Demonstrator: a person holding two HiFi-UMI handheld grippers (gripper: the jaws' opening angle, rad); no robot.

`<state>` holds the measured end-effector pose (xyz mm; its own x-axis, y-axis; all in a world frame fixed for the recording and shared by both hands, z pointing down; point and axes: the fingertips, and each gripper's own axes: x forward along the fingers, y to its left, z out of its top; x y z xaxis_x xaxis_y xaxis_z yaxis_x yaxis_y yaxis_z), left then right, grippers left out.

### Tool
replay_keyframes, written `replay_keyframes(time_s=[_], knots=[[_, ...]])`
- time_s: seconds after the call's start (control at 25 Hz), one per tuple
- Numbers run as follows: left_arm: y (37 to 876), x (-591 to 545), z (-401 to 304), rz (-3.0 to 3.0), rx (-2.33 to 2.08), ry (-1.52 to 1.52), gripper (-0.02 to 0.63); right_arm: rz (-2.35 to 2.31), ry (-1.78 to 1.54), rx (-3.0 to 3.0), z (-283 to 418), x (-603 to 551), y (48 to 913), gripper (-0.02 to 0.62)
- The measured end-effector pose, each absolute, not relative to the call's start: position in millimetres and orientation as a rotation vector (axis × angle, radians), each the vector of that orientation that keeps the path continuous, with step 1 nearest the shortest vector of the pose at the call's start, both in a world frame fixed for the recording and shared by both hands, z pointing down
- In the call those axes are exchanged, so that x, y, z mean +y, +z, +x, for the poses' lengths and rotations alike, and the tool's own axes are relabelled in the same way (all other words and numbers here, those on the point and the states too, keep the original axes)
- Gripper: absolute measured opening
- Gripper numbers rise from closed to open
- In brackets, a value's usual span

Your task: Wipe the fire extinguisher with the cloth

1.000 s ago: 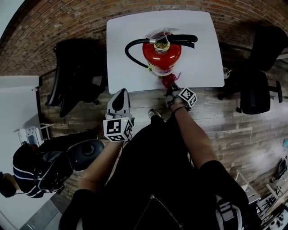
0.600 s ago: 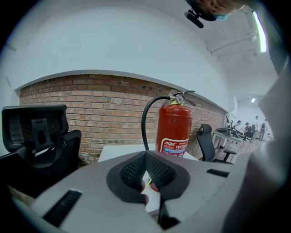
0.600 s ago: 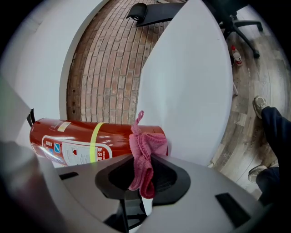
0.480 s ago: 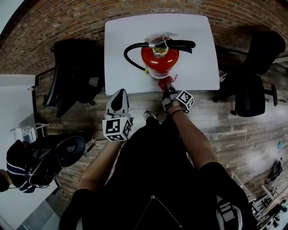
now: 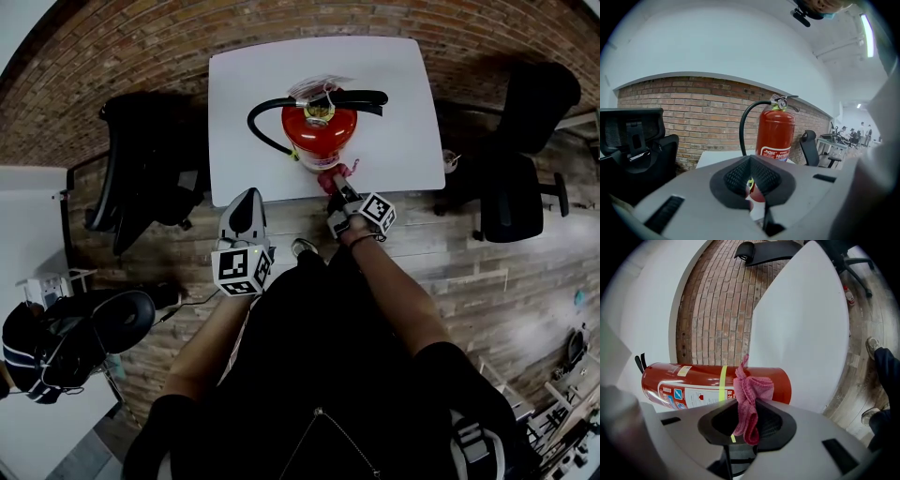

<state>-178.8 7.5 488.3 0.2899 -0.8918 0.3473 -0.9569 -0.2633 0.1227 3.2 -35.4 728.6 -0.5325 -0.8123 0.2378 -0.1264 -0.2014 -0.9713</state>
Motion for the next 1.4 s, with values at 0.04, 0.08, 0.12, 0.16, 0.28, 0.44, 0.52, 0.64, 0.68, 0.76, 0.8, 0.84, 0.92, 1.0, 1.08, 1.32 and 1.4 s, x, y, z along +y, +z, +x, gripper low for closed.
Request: replay_keyframes(time_s=[0.04,0.08,0.12,0.16,0.28,0.44,0.52,0.64,0.68,0.76,0.8,0.84,0.92,1.0,1.08,1.32,1.4], knots=[[488.9,7.3,-177.6,2.258,-1.677,0.302,0.031,-1.100,-1.782,1.557,3.3,-35.4,726.1,0.101],[489.5,7.1,-176.8,2.258,-1.675,0.304,0.031,-1.097,-1.778,1.555,3.4,-35.3,723.8,0.101],[489.8,6.9,-176.0,2.258,-1.673,0.305,0.029,-1.095,-1.776,1.554,3.4,-35.2,721.7,0.101],[489.5,6.8,-175.3,2.259,-1.672,0.305,0.029,-1.094,-1.774,1.555,3.5,-35.1,719.5,0.101],[487.3,6.6,-173.5,2.265,-1.671,0.301,0.029,-1.085,-1.771,1.553,3.1,-34.5,712.3,0.101],[484.1,5.6,-171.1,2.270,-1.669,0.296,0.031,-1.075,-1.766,1.548,3.5,-34.1,702.2,0.101],[483.2,4.8,-169.9,2.274,-1.668,0.291,0.031,-1.071,-1.761,1.546,3.7,-34.7,697.5,0.101],[482.1,4.8,-169.3,2.278,-1.665,0.287,0.029,-1.060,-1.751,1.542,3.9,-34.0,689.0,0.103],[481.8,5.0,-169.9,2.277,-1.666,0.287,0.029,-1.056,-1.748,1.542,3.7,-33.7,686.1,0.101],[481.8,5.2,-171.6,2.275,-1.668,0.285,0.029,-1.052,-1.745,1.541,3.4,-33.0,681.0,0.101],[482.0,5.4,-172.4,2.274,-1.669,0.284,0.029,-1.052,-1.743,1.541,3.3,-32.7,678.7,0.101],[482.2,5.5,-173.2,2.273,-1.670,0.283,0.029,-1.050,-1.739,1.543,3.3,-32.5,676.2,0.101],[482.4,5.3,-174.6,2.272,-1.669,0.282,0.031,-1.047,-1.727,1.546,3.4,-32.7,670.5,0.101],[483.0,5.2,-175.4,2.273,-1.667,0.284,0.029,-1.042,-1.714,1.543,3.6,-33.1,664.6,0.101],[484.0,5.8,-175.3,2.276,-1.662,0.287,0.031,-1.034,-1.700,1.543,3.5,-33.3,657.7,0.101],[484.4,4.8,-176.9,2.280,-1.660,0.292,0.029,-1.033,-1.692,1.522,3.4,-32.1,640.5,0.101],[482.3,3.4,-178.7,2.283,-1.662,0.289,0.029,-1.039,-1.683,1.531,3.4,-31.8,635.3,0.101]])
